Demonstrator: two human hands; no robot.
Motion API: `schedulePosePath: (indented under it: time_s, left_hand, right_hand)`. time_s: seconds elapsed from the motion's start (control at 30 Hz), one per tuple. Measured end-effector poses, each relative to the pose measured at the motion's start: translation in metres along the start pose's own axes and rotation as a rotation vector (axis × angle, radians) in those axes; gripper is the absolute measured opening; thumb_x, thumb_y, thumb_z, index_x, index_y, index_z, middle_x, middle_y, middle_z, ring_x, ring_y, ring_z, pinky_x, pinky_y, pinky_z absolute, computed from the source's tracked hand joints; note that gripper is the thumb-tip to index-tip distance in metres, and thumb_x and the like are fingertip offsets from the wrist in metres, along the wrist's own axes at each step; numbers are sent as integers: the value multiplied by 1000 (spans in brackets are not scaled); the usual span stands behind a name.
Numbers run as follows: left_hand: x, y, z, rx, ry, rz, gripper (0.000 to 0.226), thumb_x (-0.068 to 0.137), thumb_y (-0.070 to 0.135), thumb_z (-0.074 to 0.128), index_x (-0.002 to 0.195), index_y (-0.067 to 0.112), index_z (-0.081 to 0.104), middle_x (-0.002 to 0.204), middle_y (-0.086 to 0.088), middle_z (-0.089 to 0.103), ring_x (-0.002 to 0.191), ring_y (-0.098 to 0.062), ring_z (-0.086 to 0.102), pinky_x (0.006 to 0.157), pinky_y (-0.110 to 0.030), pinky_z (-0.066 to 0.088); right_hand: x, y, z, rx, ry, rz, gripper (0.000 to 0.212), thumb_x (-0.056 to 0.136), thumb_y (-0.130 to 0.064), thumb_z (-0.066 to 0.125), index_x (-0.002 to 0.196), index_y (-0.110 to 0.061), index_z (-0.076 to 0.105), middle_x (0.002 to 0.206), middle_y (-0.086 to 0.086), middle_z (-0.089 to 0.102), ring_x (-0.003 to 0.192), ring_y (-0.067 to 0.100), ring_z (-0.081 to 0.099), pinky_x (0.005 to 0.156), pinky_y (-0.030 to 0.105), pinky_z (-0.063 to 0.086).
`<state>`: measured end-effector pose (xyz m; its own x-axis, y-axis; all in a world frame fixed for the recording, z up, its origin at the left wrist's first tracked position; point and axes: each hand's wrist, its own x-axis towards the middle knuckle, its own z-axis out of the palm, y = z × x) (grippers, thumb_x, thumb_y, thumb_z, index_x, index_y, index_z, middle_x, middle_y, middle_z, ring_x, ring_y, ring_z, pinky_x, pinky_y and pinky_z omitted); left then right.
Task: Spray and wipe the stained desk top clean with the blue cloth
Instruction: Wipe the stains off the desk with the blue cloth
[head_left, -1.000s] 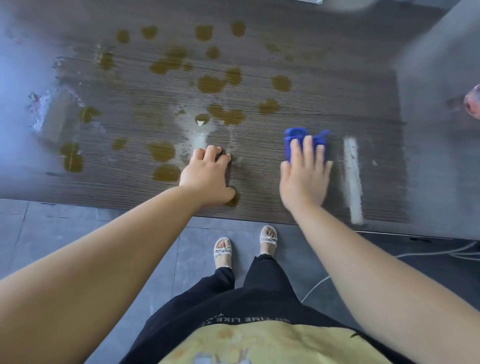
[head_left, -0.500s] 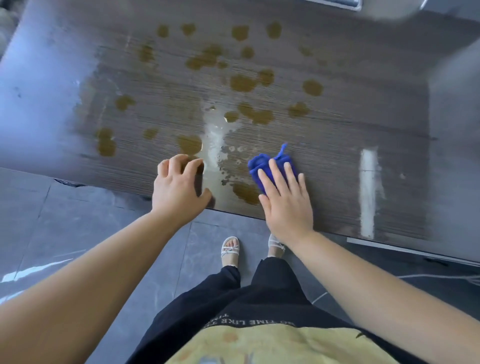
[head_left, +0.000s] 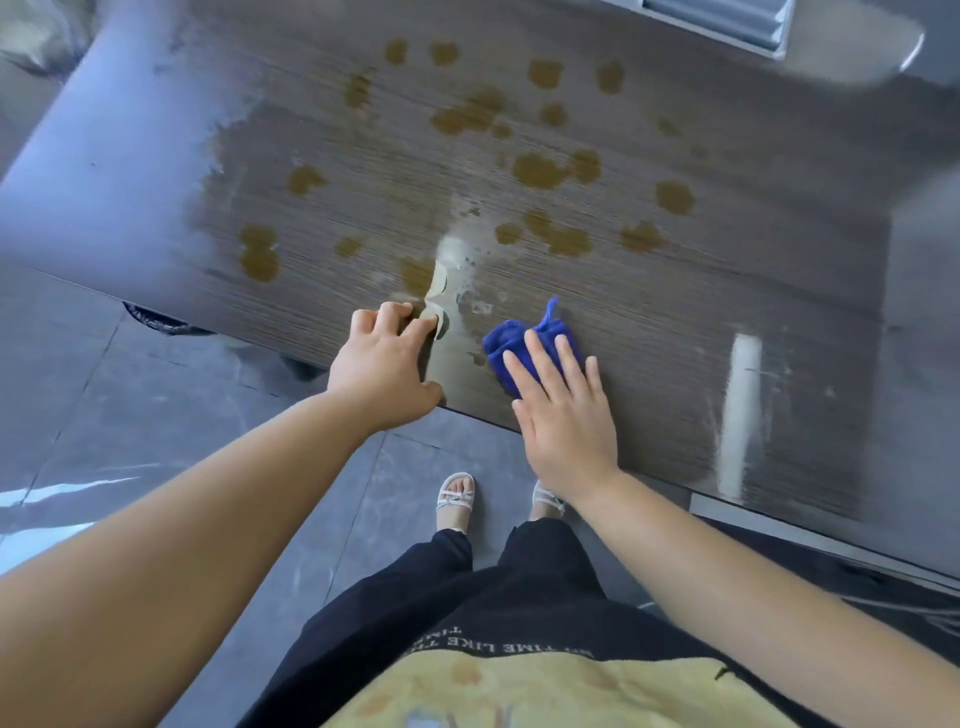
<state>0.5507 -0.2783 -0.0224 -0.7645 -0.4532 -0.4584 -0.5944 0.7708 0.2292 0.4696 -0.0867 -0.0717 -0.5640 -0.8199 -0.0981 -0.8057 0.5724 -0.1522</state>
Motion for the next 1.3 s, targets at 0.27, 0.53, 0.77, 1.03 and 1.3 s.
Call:
schedulePosePath:
  time_s: [0.27, 0.53, 0.77, 1.03, 1.3]
  left_hand:
    - [1, -8, -8, 39, -38, 45, 76, 81, 36, 60, 147, 32, 23, 151, 0, 20, 132, -29, 19, 101, -40, 40]
    - [0, -8, 0, 6, -8, 36, 80, 82, 32, 57, 149, 20, 15, 152, 0, 19, 134, -29, 17, 108, -36, 31]
    - [-2, -10, -3, -13, -2, 43, 77, 84, 29, 54, 149, 18, 16, 152, 0, 19, 134, -28, 18, 109, -37, 30]
    - [-2, -8, -3, -10, 16, 36, 77, 83, 31, 55, 149, 20, 18, 152, 2, 21, 134, -26, 19, 109, -33, 27]
    - [-5, 1, 1, -44, 7, -29, 80, 83, 34, 58, 149, 19, 16, 153, 1, 17, 135, -26, 14, 109, -36, 30]
  right_hand:
    - [64, 42, -12, 27, -34, 53, 54, 96, -36, 18, 146, -24, 34, 156, 1, 22, 143, 31, 19, 112, 56, 16]
    - [18, -1, 0, -28, -10, -228, 49, 95, -31, 31, 141, -22, 42, 150, 6, 37, 136, 36, 34, 106, 58, 28]
    - [85, 48, -17, -11, -34, 5, 53, 96, -35, 22, 146, -23, 34, 156, 3, 23, 142, 32, 21, 111, 58, 17]
    - [33, 1, -2, -65, -53, -311, 50, 94, -32, 30, 142, -23, 41, 151, 6, 36, 136, 35, 34, 106, 60, 27]
    - [83, 54, -17, -27, -5, 139, 49, 100, -32, 30, 148, -23, 29, 157, 4, 19, 144, 31, 17, 112, 56, 16]
